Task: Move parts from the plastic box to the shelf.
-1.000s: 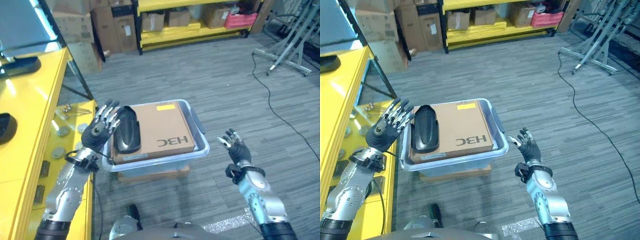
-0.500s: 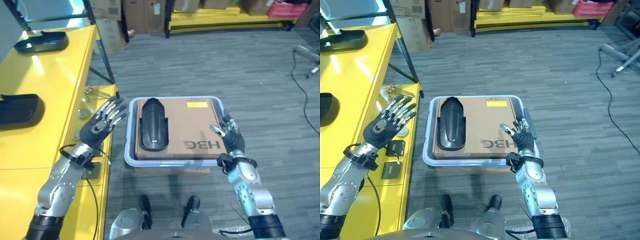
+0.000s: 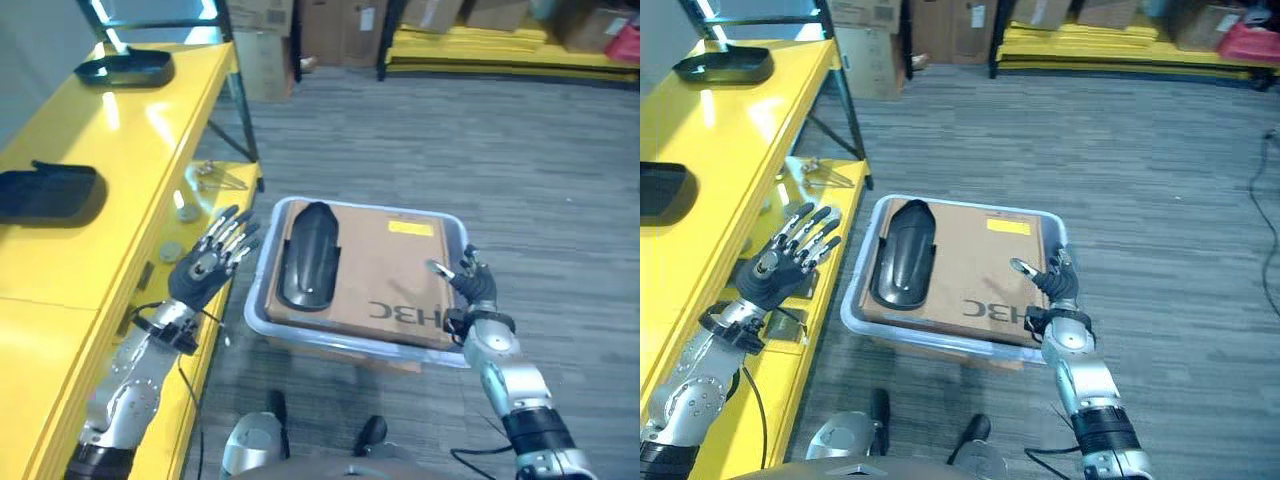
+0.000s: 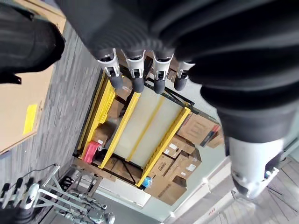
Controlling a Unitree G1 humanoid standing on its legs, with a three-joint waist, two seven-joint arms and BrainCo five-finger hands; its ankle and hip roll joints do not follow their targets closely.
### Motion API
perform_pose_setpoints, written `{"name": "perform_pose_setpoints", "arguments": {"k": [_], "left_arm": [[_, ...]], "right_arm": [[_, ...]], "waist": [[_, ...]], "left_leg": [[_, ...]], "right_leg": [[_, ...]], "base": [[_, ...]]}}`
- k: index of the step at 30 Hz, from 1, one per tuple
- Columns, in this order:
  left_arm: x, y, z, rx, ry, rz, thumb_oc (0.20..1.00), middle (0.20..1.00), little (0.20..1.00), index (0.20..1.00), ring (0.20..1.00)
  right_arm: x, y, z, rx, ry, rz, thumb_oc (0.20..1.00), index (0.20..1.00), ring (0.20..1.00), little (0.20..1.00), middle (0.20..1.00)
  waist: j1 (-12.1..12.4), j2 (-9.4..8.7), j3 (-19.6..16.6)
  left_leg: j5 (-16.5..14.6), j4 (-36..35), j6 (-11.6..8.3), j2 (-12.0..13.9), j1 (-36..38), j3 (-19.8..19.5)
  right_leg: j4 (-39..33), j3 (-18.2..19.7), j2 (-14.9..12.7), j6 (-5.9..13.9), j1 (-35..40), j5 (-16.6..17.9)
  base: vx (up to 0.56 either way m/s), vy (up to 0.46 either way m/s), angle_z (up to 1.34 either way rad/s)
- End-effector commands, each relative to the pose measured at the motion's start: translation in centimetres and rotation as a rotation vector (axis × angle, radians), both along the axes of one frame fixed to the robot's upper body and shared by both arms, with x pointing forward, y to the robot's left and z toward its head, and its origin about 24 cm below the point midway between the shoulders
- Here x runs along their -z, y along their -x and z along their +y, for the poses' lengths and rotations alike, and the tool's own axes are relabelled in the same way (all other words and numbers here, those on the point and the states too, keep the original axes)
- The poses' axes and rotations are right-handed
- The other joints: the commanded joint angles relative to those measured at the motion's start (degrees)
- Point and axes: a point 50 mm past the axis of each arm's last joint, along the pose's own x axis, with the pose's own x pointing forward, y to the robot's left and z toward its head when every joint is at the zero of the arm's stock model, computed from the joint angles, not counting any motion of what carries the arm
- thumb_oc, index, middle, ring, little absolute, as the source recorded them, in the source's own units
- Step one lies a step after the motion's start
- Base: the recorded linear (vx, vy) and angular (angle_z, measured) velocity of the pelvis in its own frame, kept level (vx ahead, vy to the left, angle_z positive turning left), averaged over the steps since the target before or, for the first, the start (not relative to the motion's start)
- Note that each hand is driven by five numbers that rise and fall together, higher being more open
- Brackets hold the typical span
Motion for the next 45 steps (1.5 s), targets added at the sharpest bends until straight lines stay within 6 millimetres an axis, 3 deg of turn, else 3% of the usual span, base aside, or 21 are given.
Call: {"name": "perform_pose_setpoints", "arguments": {"k": [1,6,11,20,31,35,45], "left_arm": [[-2.1,0.2,-0.8,0.056,0.007,-0.138,1.000,1.000,1.000,1.000,1.000],[-2.5,-0.6,-2.2,0.113,0.000,-0.174,1.000,1.000,1.000,1.000,1.000],[-2.4,-0.7,-3.0,0.146,0.016,-0.187,1.000,1.000,1.000,1.000,1.000],[-2.4,-0.4,-3.7,0.168,0.043,-0.216,1.000,1.000,1.000,1.000,1.000],[-2.1,-0.1,-3.2,0.151,0.055,-0.211,1.000,1.000,1.000,1.000,1.000],[-1.9,-0.1,-3.4,0.143,0.058,-0.207,1.000,1.000,1.000,1.000,1.000],[-1.6,-0.2,-3.6,0.146,0.059,-0.211,1.000,1.000,1.000,1.000,1.000]], "right_arm": [[-3.8,-2.2,0.3,0.018,0.086,-0.153,1.000,1.000,1.000,1.000,1.000],[-5.8,-5.1,1.1,0.051,0.117,-0.180,1.000,1.000,1.000,1.000,1.000],[-5.2,-5.9,2.1,0.075,0.087,-0.156,1.000,1.000,1.000,1.000,1.000],[-4.5,-5.8,2.5,0.080,0.209,-0.128,1.000,1.000,1.000,1.000,1.000],[-3.4,-4.5,-0.1,0.110,0.358,-0.058,1.000,1.000,1.000,1.000,1.000],[-2.1,-4.4,0.4,0.077,0.361,0.000,1.000,1.000,1.000,1.000,1.000],[-1.5,-4.6,1.8,0.024,0.361,0.030,1.000,1.000,1.000,1.000,1.000]], "waist": [[2.2,0.83,-1.1],[4.5,2.16,2.1],[5.8,3.06,4.2],[6.4,3.11,5.4],[5.4,2.43,5.4],[5.6,2.53,5.5],[6.0,2.89,6.1]], "left_leg": [[-0.8,1.9,-1.82,1.2,-5.8,-1.2],[-0.8,3.2,-1.29,-0.3,-8.8,-3.7],[-0.9,3.6,-0.73,-1.4,-10.0,-5.0],[-0.8,2.8,-0.53,-1.9,-10.1,-5.3],[-1.1,1.1,-0.37,-1.6,-8.3,-4.6],[-1.0,0.2,-0.21,-1.8,-7.5,-4.8],[-1.0,0.1,0.03,-2.5,-7.4,-5.8]], "right_leg": [[6.3,-0.5,-3.3,3.92,-0.9,-7.4],[7.9,-1.1,-4.3,3.63,-2.9,-7.7],[8.7,-2.1,-5.1,3.53,-3.5,-7.7],[8.1,-2.4,-5.3,3.76,-3.9,-7.4],[7.8,-1.8,-5.4,4.66,-4.1,-7.0],[7.9,-1.8,-5.7,4.87,-4.3,-6.8],[8.7,-1.8,-6.2,5.01,-5.0,-7.0]], "base": [[-0.12,0.125,0.34],[-0.12,0.077,0.27],[-0.06,0.044,0.22],[-0.04,0.033,0.08],[-0.01,0.005,0.01],[0.00,0.020,0.01],[-0.01,0.017,0.02]]}}
